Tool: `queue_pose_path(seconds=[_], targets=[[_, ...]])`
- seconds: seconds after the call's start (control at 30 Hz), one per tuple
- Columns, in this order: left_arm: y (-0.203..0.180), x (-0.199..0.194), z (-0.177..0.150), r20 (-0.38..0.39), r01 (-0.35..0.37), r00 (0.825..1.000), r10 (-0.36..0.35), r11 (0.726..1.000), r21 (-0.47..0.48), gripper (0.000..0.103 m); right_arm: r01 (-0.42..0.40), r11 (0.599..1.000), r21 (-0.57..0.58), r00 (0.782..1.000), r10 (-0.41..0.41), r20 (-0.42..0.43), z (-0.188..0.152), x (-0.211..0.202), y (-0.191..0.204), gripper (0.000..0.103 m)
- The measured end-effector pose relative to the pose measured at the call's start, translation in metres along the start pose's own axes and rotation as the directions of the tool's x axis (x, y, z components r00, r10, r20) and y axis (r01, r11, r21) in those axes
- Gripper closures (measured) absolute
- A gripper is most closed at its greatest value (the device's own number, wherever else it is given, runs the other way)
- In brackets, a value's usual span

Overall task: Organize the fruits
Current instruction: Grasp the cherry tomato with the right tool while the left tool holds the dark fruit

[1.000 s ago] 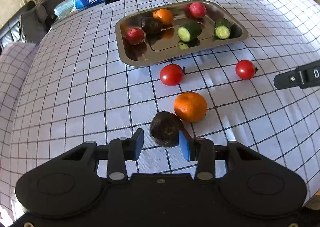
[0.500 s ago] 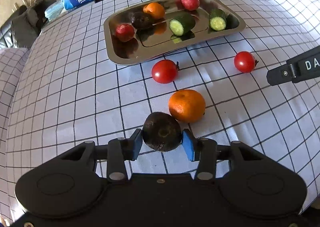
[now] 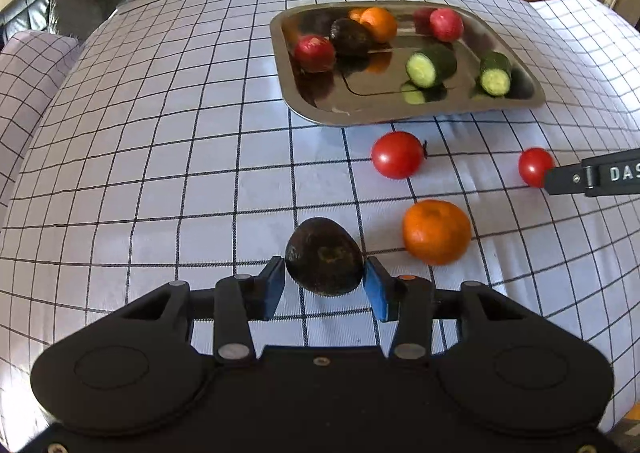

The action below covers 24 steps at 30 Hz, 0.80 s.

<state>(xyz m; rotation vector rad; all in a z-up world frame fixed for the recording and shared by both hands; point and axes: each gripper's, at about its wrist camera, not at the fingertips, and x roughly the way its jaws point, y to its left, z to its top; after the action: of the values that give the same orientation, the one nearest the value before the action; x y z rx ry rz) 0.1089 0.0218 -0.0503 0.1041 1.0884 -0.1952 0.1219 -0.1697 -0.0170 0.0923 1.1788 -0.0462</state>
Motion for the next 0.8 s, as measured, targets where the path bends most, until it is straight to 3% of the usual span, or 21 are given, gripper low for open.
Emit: queue_pose_path(seconds=[0.8], targets=[[0.006,0.009,0.008,-0.019,0.017,1.000,-0.017,1.000,-0.018,0.049,0.042,0.999,0.012,0.996,-0.041,-0.074,0.025,0.039,0.009,0.059]])
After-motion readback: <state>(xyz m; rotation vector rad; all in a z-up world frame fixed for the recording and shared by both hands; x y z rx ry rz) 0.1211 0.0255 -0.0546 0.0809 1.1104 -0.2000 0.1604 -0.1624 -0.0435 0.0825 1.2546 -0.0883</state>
